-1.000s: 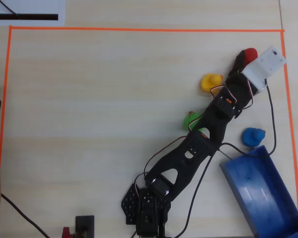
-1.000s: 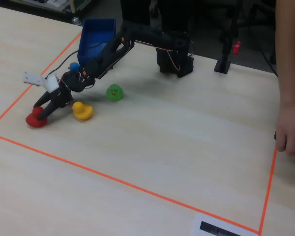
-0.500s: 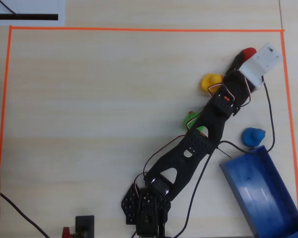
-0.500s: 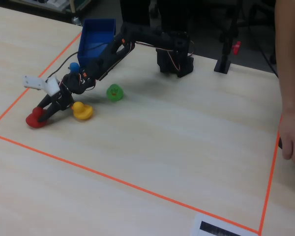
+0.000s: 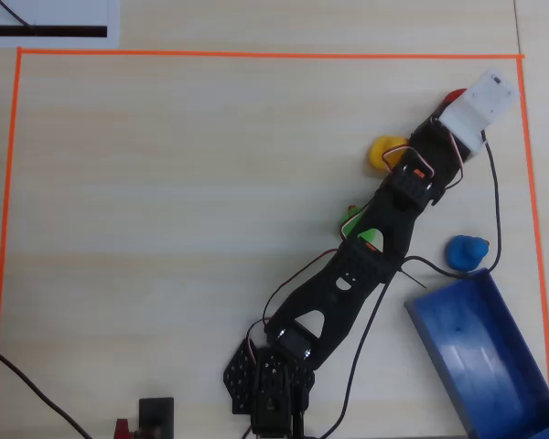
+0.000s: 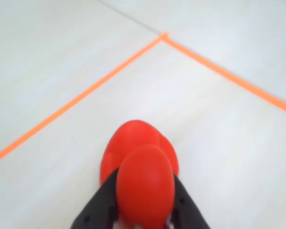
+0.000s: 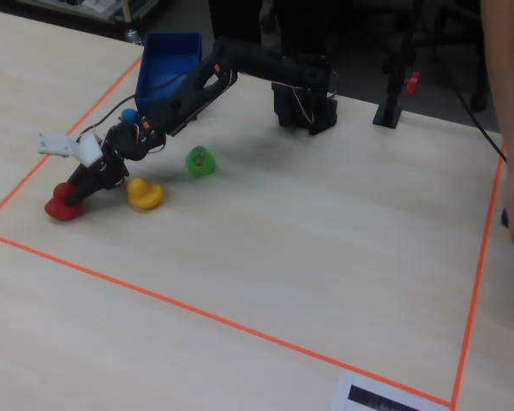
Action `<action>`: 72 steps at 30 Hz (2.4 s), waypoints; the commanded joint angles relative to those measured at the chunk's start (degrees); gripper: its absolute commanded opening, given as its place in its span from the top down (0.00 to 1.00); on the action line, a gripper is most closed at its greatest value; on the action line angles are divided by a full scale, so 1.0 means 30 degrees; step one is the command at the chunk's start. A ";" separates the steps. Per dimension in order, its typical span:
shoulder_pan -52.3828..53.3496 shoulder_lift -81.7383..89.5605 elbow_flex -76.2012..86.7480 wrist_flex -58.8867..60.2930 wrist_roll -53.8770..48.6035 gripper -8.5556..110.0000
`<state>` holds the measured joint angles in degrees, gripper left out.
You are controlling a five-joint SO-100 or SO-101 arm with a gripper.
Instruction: Grasp red duck and put it into box.
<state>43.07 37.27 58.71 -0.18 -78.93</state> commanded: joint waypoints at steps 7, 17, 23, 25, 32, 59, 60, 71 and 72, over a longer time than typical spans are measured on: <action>0.0820 1.0840 0.0586 1.1777 0.3018 0.93; 0.7266 1.4912 0.0117 2.1270 0.2256 0.93; 1.0898 1.7197 0.1670 2.5020 0.1758 0.93; 1.1689 1.8252 0.2842 2.5664 0.1523 0.93; 1.3213 2.2002 0.8027 2.6162 0.0117 0.93; 1.5732 1.7637 1.1836 1.9102 -0.3164 0.86; 1.5791 1.7754 1.1836 1.9248 -0.3311 0.83; 1.5732 2.0186 1.2656 2.2002 -0.3926 0.78; 1.5674 2.0391 1.2715 2.2119 -0.3809 0.78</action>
<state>90.35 94.48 96.94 65.30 -90.70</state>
